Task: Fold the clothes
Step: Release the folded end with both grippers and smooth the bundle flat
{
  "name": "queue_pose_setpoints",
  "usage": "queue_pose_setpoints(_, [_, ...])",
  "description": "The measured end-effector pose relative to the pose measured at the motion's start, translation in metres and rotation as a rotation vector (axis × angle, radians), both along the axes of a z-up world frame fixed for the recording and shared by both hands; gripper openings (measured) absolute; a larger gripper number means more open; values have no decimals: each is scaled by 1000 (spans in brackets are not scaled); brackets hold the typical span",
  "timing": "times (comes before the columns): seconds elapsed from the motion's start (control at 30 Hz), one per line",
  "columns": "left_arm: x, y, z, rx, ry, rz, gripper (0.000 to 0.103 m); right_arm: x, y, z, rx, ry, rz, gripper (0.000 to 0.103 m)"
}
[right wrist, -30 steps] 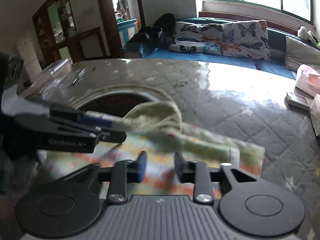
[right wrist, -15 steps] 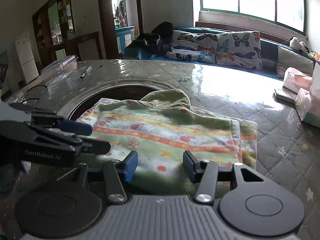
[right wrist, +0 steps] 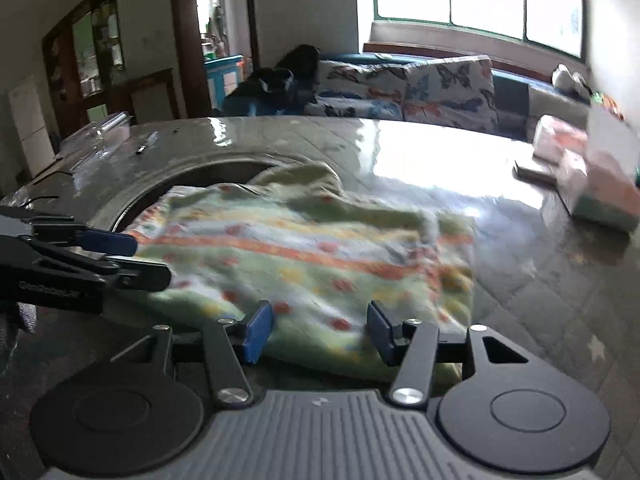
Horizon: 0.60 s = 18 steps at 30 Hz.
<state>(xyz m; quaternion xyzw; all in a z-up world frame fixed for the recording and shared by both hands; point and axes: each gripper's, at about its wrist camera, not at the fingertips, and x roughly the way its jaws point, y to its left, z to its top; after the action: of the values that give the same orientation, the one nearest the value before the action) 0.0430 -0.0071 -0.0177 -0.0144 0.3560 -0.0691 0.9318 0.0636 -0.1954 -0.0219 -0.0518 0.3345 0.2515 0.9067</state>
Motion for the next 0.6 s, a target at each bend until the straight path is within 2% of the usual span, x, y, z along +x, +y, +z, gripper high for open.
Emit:
queue_pose_setpoints(0.23, [-2, 3, -2, -9, 0, 11, 73, 5, -22, -5, 29, 40, -39, 53])
queue_pose_setpoints(0.4, [-7, 10, 2, -20, -2, 39, 87, 6, -24, -3, 30, 39, -44, 54])
queue_pose_setpoints(0.6, [-10, 24, 0, -27, 11, 88, 89, 7, -22, -4, 23, 46, -39, 54])
